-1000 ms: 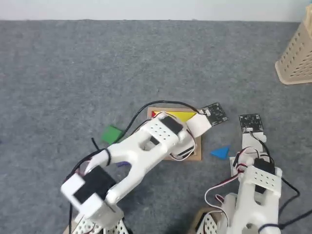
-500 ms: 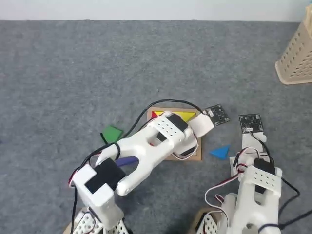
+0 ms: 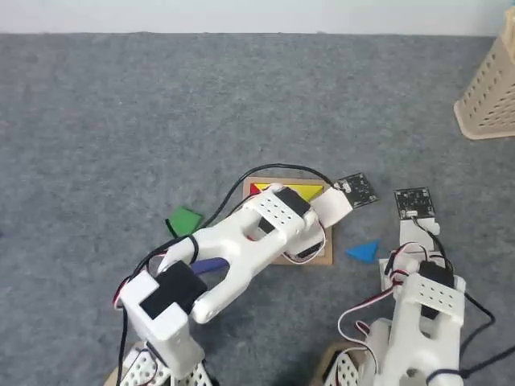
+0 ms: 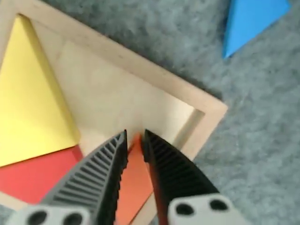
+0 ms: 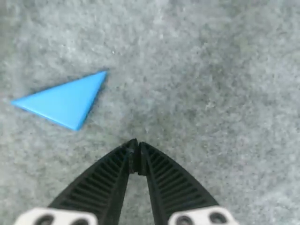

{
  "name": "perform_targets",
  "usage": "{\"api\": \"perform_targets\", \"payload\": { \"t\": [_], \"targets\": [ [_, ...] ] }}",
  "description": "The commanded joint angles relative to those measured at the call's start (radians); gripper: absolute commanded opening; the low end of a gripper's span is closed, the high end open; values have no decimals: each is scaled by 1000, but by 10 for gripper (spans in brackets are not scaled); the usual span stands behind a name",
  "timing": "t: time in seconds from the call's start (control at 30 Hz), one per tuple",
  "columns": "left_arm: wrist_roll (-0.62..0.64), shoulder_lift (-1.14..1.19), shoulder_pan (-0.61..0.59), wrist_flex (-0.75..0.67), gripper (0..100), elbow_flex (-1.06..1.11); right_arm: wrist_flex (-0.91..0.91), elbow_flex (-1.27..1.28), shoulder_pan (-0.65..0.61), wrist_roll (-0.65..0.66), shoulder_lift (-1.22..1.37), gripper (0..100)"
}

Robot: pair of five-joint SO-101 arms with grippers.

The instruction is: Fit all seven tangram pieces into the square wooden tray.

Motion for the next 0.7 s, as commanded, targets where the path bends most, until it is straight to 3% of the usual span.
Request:
{"api": "perform_targets", "payload": {
  "t": [0.0,0.67],
  "targets": [
    [-6,-28,-8,14,58,-5,-21,-9,-8,-9,-27,10],
    [52,-28,-14,63,110,-88,-21,-11,-8,-8,-27,10]
  ]
}}
